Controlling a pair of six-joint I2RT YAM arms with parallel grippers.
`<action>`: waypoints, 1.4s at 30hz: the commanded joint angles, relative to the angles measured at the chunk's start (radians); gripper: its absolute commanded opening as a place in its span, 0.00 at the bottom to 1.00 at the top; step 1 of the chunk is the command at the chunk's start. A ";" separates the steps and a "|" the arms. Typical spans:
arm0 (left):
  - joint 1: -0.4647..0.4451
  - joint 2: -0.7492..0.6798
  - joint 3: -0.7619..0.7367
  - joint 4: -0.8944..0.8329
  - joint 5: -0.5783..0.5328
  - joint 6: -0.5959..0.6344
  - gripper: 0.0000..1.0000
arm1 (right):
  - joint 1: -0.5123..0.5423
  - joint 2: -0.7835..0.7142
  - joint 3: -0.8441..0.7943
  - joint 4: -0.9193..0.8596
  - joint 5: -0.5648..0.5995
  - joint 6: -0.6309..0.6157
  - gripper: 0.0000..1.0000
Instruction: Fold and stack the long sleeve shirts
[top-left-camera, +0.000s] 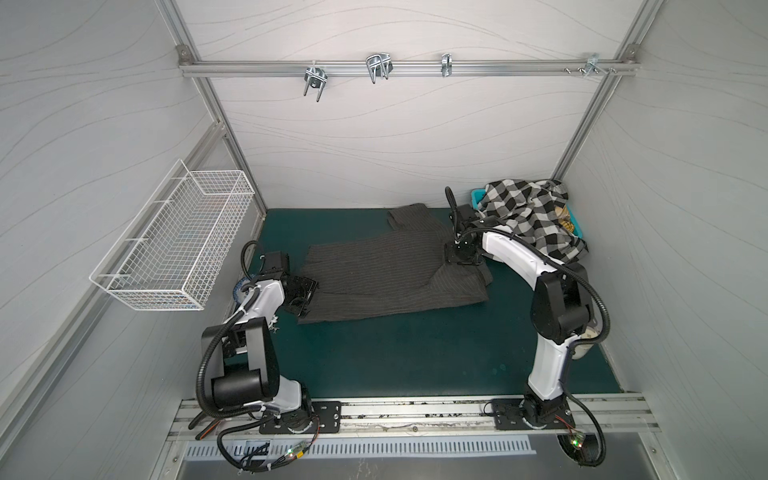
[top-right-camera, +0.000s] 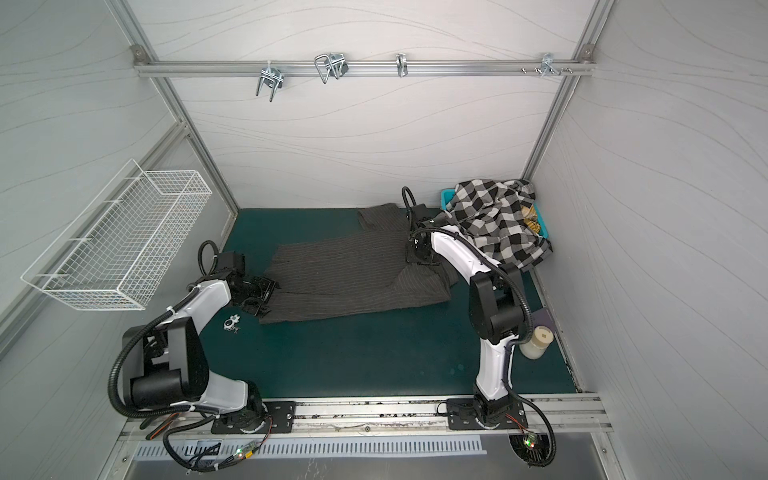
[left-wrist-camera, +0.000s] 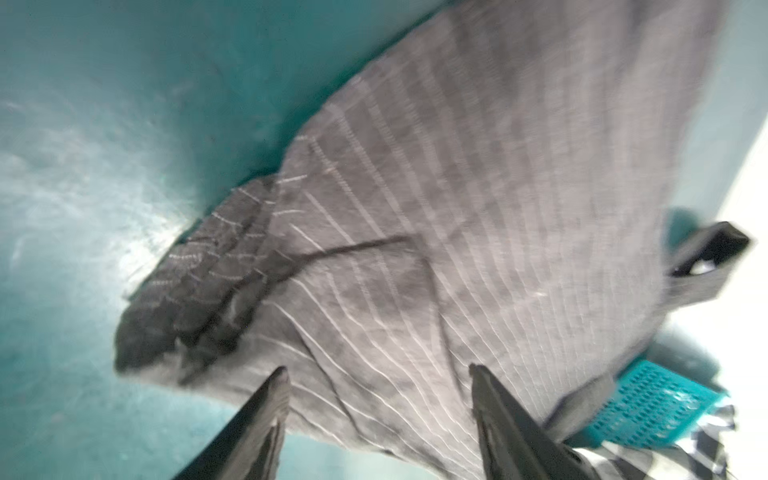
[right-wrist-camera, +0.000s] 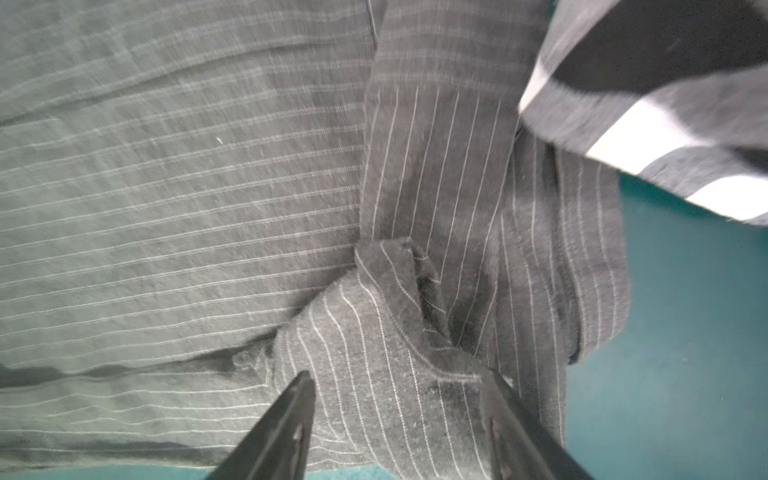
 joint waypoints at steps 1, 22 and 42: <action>0.002 -0.065 0.030 -0.024 -0.017 -0.011 0.65 | -0.002 -0.098 -0.006 -0.075 0.036 -0.016 0.72; -0.166 0.189 -0.008 0.010 -0.065 0.053 0.15 | -0.088 -0.079 -0.387 0.054 -0.181 0.040 0.62; -0.232 0.000 -0.003 -0.119 -0.126 0.131 0.29 | -0.055 -0.218 -0.172 -0.092 -0.135 0.008 0.74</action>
